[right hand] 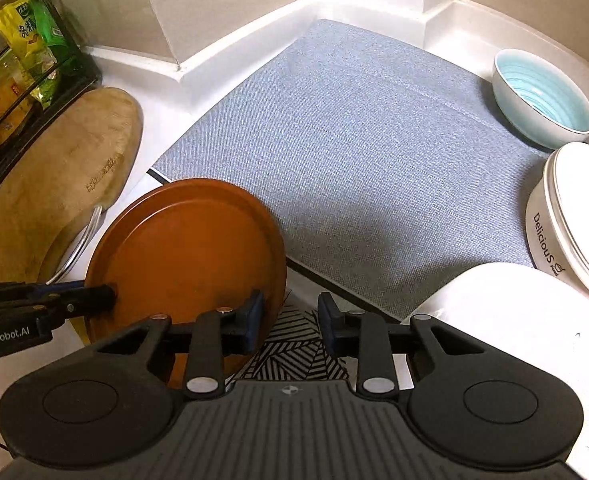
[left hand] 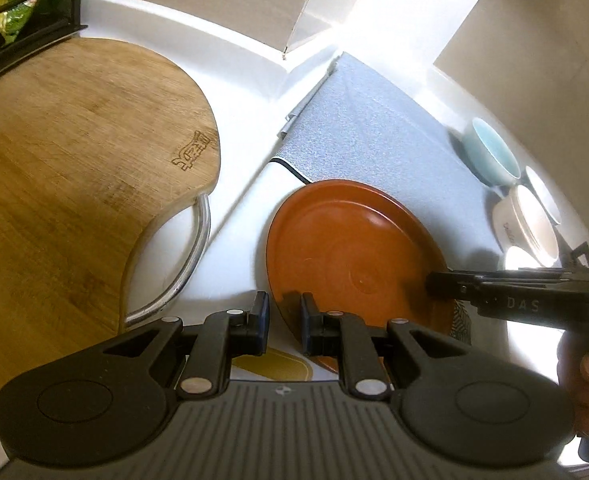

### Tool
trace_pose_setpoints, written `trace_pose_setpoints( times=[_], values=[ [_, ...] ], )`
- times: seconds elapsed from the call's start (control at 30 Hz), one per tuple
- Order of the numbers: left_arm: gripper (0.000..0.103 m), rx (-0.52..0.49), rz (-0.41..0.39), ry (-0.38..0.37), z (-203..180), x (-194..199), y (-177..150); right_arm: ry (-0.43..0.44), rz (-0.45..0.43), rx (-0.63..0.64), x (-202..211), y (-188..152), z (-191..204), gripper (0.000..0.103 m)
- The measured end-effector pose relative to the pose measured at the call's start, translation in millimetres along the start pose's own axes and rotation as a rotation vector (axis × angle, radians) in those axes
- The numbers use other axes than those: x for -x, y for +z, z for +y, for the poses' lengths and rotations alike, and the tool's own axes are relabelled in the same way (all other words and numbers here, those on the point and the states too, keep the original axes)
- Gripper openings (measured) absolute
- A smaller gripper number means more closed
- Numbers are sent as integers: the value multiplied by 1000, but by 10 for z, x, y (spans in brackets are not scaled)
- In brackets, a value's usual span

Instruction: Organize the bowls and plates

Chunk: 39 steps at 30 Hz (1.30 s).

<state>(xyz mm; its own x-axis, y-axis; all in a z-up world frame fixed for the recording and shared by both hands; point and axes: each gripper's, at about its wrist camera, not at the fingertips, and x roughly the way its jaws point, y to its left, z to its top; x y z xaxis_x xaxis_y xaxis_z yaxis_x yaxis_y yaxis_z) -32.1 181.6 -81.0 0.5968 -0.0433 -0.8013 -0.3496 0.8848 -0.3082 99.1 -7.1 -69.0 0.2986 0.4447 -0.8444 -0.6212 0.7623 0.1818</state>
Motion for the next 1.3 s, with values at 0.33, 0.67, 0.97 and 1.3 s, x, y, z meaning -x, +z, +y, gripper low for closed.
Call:
trace_pose_setpoints(
  times=[0.33,0.67,0.97,1.3],
  values=[
    [17,-14,0,-61,107,-28,5,-23,12,-23,-8,-14,94,24],
    [17,-32,-9,-81,123,-18,-24,-44,20,-24,-19,-48,221,21],
    [17,-40,-13,-98,166,-10,-26,-93,-11,-36,44,-41,222,22],
    [17,-39,-13,-64,97,0,-30,-64,-24,-26,-35,40,147,26]
  ],
)
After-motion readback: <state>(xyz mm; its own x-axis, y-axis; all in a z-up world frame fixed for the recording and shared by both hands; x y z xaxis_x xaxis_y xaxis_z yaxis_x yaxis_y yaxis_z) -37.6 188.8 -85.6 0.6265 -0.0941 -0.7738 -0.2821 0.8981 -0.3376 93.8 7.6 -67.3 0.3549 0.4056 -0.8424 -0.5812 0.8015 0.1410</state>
